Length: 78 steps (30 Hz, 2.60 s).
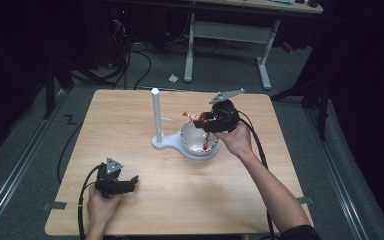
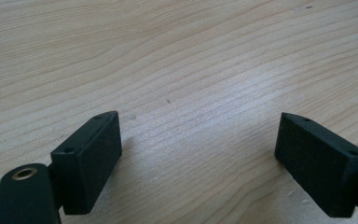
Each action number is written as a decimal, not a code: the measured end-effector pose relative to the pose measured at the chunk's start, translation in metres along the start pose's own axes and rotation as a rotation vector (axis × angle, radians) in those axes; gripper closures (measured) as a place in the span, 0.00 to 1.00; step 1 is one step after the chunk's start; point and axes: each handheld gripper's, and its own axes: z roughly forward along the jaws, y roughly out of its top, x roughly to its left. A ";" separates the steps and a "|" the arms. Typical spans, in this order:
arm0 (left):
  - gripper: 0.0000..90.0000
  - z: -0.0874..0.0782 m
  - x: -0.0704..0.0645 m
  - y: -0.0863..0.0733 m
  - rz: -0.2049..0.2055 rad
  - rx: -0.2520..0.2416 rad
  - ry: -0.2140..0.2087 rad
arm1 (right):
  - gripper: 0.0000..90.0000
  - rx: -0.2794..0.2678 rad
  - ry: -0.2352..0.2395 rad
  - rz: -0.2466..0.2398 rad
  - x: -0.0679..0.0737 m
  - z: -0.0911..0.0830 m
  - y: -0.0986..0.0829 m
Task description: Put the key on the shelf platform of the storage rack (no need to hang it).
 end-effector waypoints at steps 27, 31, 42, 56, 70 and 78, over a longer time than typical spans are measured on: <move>0.17 0.000 0.000 0.000 0.002 0.001 0.000 | 0.57 0.079 -0.029 0.042 -0.015 0.029 -0.039; 0.17 0.000 0.000 0.000 0.001 0.000 0.000 | 0.57 0.095 -0.040 0.057 -0.021 0.033 -0.042; 0.17 0.000 0.000 0.000 0.000 0.000 0.000 | 0.57 0.142 -0.062 0.090 -0.032 0.050 -0.047; 0.17 0.000 0.000 0.000 0.001 0.001 0.002 | 0.56 0.135 -0.072 0.086 -0.036 0.063 -0.047; 0.17 0.000 0.000 0.000 -0.001 0.000 0.001 | 0.44 0.116 -0.062 0.088 -0.034 0.069 -0.043; 0.17 0.000 0.000 0.000 0.000 0.000 0.001 | 0.42 0.073 -0.028 0.099 -0.034 0.054 -0.046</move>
